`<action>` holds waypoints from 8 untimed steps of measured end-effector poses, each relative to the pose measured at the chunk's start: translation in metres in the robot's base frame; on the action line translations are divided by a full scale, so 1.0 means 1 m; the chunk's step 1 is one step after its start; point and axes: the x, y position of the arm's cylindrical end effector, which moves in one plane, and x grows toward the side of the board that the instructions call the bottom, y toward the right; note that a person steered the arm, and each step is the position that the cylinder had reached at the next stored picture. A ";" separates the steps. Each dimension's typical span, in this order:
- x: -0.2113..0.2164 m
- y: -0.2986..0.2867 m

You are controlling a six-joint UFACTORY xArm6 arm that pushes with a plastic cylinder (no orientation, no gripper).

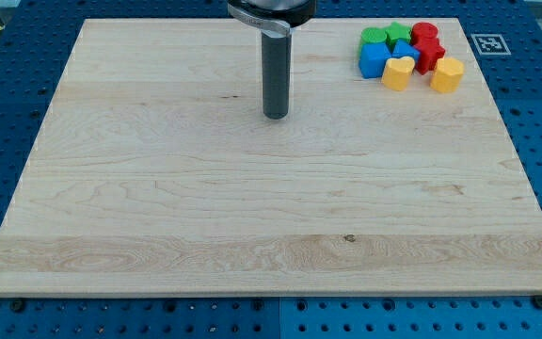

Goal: Slide the red circle along with the red star slightly down

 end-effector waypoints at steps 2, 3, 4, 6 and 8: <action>0.000 -0.003; 0.000 -0.003; -0.054 -0.001; -0.096 0.004; -0.119 0.090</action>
